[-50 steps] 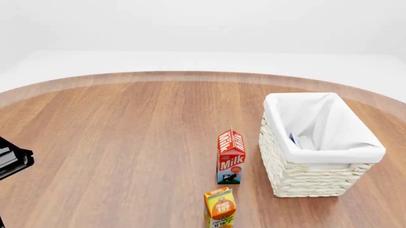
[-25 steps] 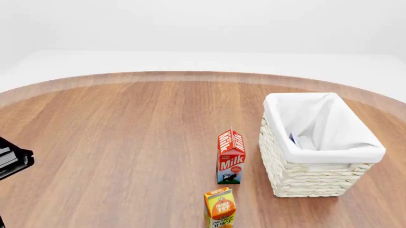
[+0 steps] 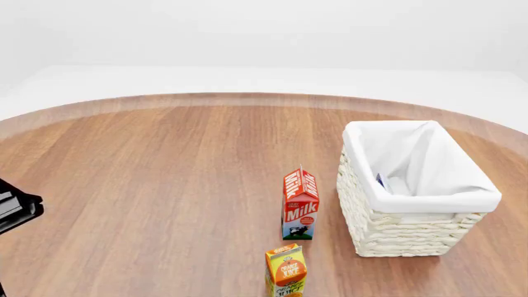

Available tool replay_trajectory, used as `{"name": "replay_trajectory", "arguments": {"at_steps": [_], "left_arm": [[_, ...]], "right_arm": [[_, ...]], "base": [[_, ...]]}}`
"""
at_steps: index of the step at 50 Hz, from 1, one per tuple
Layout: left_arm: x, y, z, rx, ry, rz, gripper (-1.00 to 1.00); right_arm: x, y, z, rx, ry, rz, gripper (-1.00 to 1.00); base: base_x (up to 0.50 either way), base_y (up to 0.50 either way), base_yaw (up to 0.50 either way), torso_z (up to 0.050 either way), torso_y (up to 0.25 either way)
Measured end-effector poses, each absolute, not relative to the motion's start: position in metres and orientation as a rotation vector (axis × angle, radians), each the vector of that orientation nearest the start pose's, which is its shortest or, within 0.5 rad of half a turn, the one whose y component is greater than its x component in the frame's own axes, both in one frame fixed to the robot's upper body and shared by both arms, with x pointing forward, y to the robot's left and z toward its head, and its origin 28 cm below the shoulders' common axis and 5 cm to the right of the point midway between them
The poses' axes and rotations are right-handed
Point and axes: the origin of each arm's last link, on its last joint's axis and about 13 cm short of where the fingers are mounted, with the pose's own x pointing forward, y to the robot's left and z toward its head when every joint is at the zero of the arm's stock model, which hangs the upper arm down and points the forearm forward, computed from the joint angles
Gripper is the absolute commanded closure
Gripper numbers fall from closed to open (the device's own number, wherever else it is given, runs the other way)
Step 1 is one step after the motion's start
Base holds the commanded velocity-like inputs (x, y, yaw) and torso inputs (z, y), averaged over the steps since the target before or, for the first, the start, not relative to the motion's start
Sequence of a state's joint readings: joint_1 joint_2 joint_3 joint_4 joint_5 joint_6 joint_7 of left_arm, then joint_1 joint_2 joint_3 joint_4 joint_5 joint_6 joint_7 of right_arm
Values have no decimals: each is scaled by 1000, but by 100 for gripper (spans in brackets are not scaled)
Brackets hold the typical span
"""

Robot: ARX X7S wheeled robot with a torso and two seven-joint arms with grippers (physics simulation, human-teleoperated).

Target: Pick up the cream cheese box and the butter, and put them in the basket.

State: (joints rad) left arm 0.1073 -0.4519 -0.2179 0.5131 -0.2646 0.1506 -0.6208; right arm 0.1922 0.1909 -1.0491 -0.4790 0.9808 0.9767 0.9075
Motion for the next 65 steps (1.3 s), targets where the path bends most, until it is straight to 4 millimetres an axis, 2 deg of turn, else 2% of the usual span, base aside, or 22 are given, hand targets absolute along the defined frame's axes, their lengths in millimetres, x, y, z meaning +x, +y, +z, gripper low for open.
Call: {"name": "replay_trajectory", "arguments": {"at_steps": [21,34,47,65], "left_arm": [[180,306,144,47,-653,590,-100],[180,306,145,47,-654,592,-100],[180,306,145,49,-654,590,-100],[180,304,144,54,-650,583,-100]], "right_arm": [[87,31,115,-187,447,659,100],[96,19,152,-159,291,609,100],[112,-5,181,-176,180,510,100],[141,-54,223,-210,51,274,100]], "base": [[0,0,0,0,1],[0,0,0,0,1],[0,0,0,1,1],[0,0,0,1,1]]}}
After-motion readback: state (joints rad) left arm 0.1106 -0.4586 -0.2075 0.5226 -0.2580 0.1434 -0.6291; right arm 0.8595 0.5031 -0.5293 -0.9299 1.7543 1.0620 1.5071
